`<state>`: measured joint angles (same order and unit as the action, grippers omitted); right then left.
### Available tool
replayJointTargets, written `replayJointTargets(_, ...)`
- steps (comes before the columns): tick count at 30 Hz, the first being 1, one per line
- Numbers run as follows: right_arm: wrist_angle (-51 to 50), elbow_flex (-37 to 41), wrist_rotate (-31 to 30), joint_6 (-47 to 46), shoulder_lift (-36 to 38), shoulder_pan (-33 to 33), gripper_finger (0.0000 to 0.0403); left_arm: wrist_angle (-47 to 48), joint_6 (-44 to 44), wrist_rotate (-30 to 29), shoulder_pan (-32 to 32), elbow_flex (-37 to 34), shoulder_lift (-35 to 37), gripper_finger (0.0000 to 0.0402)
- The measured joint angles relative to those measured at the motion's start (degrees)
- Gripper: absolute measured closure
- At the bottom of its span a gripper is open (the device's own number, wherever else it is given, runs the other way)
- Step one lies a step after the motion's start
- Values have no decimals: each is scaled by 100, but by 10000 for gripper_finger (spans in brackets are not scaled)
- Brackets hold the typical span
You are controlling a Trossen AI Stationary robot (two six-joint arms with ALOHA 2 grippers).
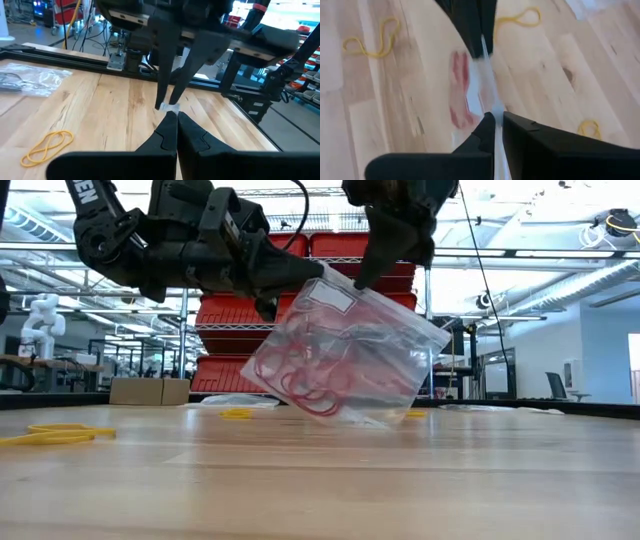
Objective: Sort rubber bands
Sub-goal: Close the bottom right transparent zip lock bag
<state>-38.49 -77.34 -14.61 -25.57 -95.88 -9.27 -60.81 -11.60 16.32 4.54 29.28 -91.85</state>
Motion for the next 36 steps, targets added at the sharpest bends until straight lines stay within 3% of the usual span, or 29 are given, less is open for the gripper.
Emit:
replayJointTargets(14, -794, 2, 262, -445, -2, -247, 401, 133, 37, -7, -2, -2, 369, 401)
replayJointTargets(36, -1842, 4, 297, -1121, -2, -478, 401, 170, 35, -11, 66, -2, 393, 401)
